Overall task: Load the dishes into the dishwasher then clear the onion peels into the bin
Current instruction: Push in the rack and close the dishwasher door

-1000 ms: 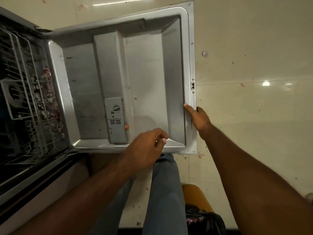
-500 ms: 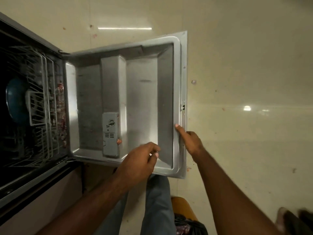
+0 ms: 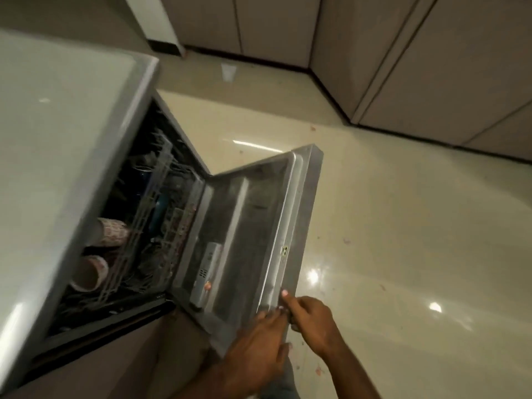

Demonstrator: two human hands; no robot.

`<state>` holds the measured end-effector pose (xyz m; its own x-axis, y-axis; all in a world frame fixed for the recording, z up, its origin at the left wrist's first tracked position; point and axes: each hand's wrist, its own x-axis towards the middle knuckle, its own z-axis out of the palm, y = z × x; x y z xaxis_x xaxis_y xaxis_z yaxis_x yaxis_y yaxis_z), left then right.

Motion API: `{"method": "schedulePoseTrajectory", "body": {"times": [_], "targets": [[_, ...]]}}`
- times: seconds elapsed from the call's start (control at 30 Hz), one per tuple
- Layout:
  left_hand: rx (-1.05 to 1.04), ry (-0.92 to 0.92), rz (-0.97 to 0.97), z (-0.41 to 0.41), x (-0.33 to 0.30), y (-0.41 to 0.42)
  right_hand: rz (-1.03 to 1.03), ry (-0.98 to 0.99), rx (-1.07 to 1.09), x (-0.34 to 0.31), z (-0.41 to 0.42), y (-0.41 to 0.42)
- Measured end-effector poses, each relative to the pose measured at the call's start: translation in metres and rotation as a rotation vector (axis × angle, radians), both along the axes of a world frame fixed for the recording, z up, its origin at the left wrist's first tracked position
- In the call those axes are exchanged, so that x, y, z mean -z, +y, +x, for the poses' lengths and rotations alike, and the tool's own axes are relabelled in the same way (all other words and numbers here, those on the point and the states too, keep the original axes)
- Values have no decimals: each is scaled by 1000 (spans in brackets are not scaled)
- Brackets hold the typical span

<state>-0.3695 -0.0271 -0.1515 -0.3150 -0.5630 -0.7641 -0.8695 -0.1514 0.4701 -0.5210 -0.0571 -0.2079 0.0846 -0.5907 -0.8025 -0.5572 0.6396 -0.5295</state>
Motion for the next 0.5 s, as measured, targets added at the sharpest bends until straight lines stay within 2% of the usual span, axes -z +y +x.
{"method": "schedulePoseTrajectory", "body": {"times": [0.1,0.17,0.3,0.4,0.5], "targets": [[53,-247,-253,23,-18,16,0,-36,-117,-27,23,-12],[82,-291,-387,35,-30,33,0,-43,-203,-50,45,-23],[53,-578,-599,49,3,62,-25,-77,-316,-92,85,-39],[-119,-746,-624,45,-12,71,-29,-96,-350,-107,110,-40],[-348,-595,-422,61,-11,60,-66,-113,-407,-118,136,-42]]}}
